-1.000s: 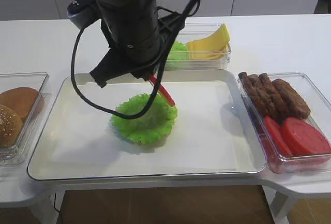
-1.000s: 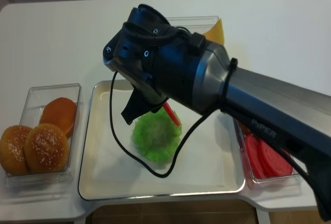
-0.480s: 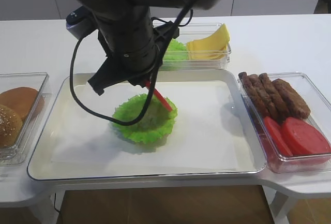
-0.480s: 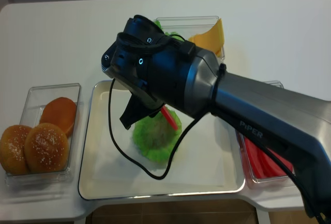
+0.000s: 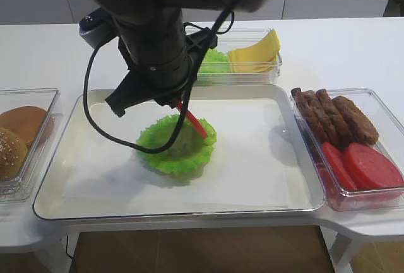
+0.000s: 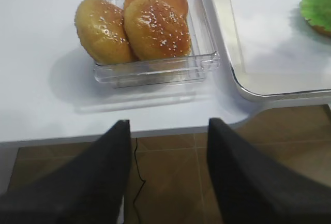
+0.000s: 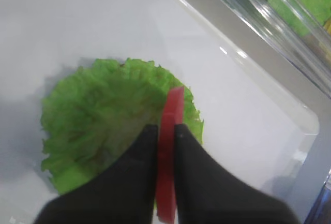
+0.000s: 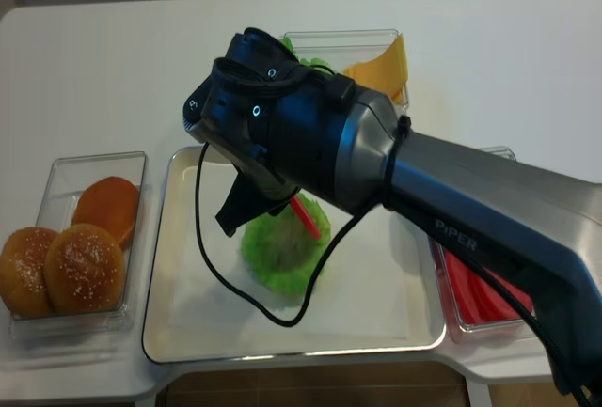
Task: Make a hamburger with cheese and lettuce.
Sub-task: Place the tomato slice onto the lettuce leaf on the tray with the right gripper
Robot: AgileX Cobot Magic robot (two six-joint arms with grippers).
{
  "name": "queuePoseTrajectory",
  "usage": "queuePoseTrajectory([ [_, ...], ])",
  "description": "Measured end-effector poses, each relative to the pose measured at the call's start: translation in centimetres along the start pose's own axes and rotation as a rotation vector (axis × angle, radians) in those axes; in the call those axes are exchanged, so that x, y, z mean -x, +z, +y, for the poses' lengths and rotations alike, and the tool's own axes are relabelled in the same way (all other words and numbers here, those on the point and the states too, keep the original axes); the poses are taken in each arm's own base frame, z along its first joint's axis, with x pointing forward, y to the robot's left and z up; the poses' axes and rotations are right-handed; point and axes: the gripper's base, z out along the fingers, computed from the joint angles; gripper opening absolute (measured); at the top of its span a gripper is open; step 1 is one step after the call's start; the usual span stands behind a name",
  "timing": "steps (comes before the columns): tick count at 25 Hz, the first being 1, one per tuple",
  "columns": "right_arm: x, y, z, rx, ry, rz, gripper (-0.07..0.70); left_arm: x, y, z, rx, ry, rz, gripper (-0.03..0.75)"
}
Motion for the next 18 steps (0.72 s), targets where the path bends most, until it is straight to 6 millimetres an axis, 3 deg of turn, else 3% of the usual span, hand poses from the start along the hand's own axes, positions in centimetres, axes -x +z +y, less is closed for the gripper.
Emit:
queuePoseTrajectory([
  [9, -0.16, 0.00, -0.04, -0.004, 0.001, 0.017, 0.070, 0.00, 0.00, 0.00, 0.000, 0.000, 0.000, 0.358],
  [18, -0.18, 0.00, 0.01, 0.001, 0.003, 0.020, 0.167, 0.00, 0.00, 0.00, 0.000, 0.000, 0.000, 0.358],
])
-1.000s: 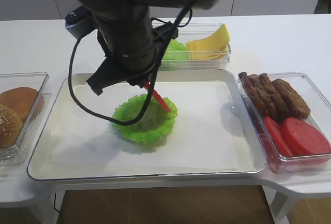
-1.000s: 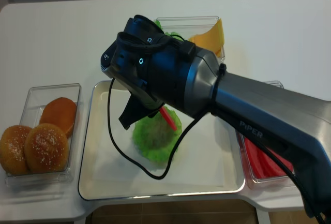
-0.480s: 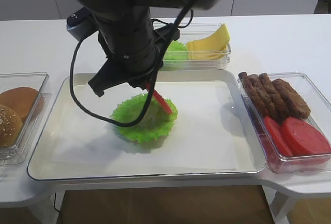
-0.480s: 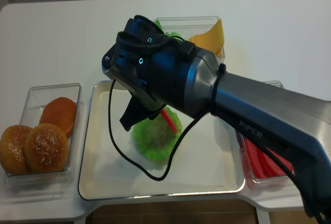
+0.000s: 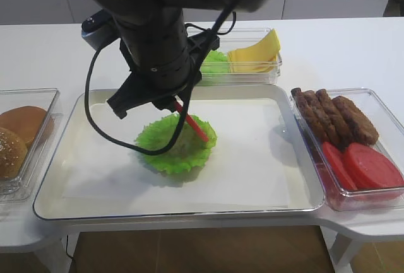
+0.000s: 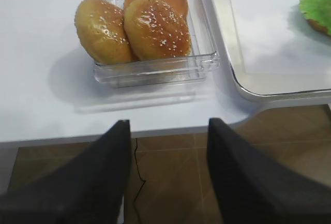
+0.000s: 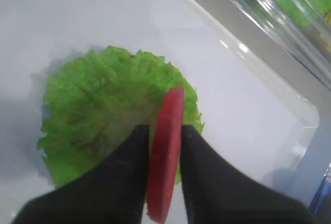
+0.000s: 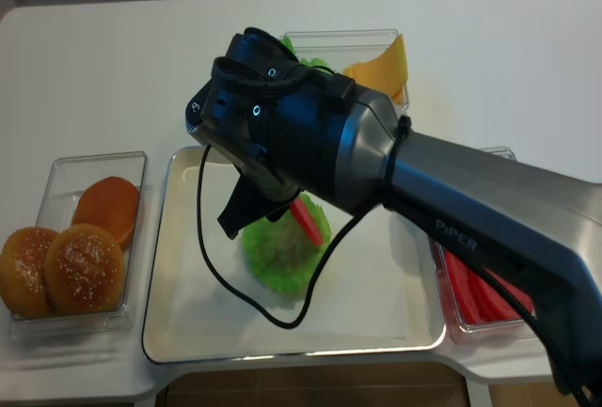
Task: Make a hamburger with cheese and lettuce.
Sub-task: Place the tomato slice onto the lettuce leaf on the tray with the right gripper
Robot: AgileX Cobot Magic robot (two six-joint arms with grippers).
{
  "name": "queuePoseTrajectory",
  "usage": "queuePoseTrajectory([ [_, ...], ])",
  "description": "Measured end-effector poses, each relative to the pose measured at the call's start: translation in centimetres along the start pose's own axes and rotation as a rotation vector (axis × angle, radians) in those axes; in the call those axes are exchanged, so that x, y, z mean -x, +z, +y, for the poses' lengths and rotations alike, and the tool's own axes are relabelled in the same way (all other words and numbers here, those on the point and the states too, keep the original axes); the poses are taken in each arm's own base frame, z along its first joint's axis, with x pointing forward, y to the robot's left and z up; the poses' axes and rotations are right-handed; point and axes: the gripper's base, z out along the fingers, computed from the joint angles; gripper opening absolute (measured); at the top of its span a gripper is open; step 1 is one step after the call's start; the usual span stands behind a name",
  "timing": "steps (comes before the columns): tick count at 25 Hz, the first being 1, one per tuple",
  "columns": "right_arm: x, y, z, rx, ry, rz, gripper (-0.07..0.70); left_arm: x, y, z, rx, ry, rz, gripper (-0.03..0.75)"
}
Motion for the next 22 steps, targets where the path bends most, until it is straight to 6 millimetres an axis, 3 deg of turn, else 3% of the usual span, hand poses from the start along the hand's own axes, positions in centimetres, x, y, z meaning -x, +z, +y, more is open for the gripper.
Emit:
queuePoseTrajectory([
  [5, -0.03, 0.00, 0.03, 0.003, 0.005, 0.004, 0.232, 0.00, 0.00, 0.00, 0.000, 0.000, 0.000, 0.358],
  [11, -0.04, 0.00, 0.04, 0.005, 0.009, 0.004, 0.379, 0.00, 0.00, 0.00, 0.000, 0.000, 0.000, 0.358],
  [22, -0.11, -0.01, 0.40, 0.044, 0.028, 0.012, 0.472, 0.00, 0.00, 0.00, 0.000, 0.000, 0.000, 0.358],
])
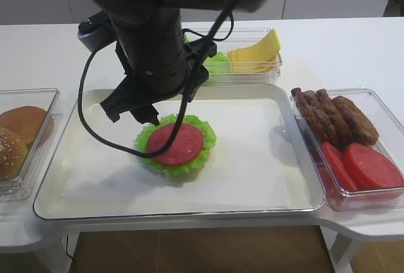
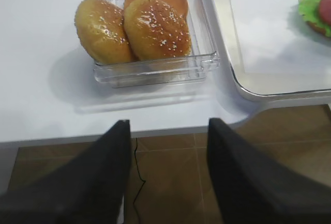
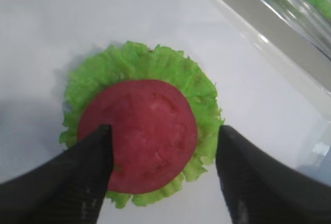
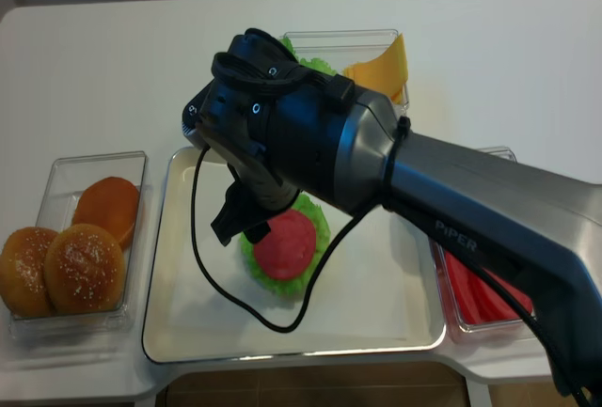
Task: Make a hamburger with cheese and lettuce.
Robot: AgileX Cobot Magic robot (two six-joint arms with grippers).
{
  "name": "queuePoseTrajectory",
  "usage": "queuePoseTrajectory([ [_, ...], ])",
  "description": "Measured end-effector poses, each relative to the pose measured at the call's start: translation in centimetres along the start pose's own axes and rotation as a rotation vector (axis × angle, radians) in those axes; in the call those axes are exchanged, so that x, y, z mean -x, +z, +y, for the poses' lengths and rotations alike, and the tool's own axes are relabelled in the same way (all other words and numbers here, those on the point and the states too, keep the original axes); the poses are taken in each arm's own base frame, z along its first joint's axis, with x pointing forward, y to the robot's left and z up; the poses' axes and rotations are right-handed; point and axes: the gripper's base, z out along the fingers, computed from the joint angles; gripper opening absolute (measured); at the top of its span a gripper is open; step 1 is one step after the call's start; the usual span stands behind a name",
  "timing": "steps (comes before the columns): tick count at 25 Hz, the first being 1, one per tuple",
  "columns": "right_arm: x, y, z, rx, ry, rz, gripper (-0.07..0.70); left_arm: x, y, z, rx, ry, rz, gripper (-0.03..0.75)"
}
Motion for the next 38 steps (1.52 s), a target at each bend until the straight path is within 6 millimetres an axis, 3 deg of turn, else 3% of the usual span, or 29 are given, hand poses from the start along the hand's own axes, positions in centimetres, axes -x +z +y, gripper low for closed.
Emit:
queuePoseTrajectory([
  [10, -0.3, 0.0, 0.7, 0.087, -0.061, 0.029, 0.479, 0.0, 0.0, 0.0, 0.000, 0.000, 0.000, 0.358],
  [13, -0.2, 0.0, -0.2, 0.148, -0.025, 0.047, 0.479, 0.0, 0.0, 0.0, 0.000, 0.000, 0.000, 0.358],
  [21, 0.0, -2.7, -8.6, 0.290, 0.237, 0.006, 0.479, 0.0, 0.0, 0.0, 0.000, 0.000, 0.000, 0.358],
  [30, -2.4, -5.1, -18.8, 0.231, 0.446, -0.041, 0.479, 0.0, 0.0, 0.0, 0.000, 0.000, 0.000, 0.358],
  [34, -4.0, -6.5, -22.0, 0.222, 0.540, -0.073, 0.479, 0.0, 0.0, 0.0, 0.000, 0.000, 0.000, 0.358],
  [38, -6.6, -7.0, -23.3, 0.213, 0.597, -0.056, 0.479, 0.0, 0.0, 0.0, 0.000, 0.000, 0.000, 0.358],
])
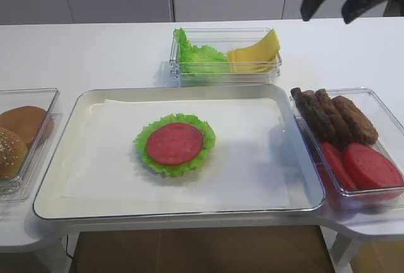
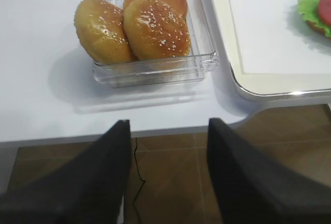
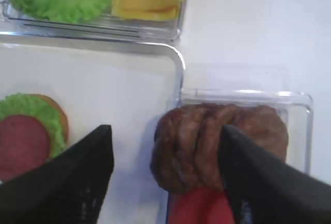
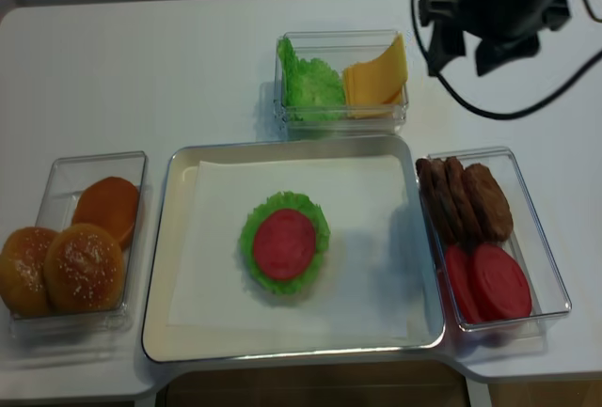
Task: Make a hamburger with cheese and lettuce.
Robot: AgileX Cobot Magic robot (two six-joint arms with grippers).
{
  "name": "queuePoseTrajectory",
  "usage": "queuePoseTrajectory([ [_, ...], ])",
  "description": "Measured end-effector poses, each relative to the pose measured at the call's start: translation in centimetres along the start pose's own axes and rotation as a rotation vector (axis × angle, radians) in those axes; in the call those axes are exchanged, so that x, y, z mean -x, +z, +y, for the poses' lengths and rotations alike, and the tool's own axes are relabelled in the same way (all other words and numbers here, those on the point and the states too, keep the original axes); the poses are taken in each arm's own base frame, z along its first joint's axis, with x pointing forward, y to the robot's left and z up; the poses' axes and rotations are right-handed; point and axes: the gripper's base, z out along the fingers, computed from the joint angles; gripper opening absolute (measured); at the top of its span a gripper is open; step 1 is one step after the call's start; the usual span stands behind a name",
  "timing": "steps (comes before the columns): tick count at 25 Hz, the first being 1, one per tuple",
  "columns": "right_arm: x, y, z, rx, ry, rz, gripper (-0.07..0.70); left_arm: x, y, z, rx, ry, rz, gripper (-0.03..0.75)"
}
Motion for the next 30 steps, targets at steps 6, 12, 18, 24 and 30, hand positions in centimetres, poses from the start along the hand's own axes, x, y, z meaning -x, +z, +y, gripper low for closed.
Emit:
queuePoseTrajectory([
  [6, -4.2, -2.4, -1.1, -0.019, 0.017, 0.004, 0.479, 0.0, 0.0, 0.0, 0.000, 0.000, 0.000, 0.358],
  [12, -9.3, -5.7, -1.4, -0.017, 0.005, -0.047, 0.479, 0.0, 0.0, 0.0, 0.000, 0.000, 0.000, 0.358],
  [18, -15.2, -8.4, -1.9, -0.005, 0.000, -0.114, 0.475, 0.0, 0.0, 0.0, 0.000, 0.000, 0.000, 0.358],
  [24, -21.6, -9.9, -2.7, 0.008, -0.014, -0.204, 0.471, 0.0, 0.0, 0.0, 0.000, 0.000, 0.000, 0.358],
  [30, -27.6, -10.6, -3.5, 0.026, -0.032, -0.329, 0.471, 0.0, 0.0, 0.0, 0.000, 0.000, 0.000, 0.358],
])
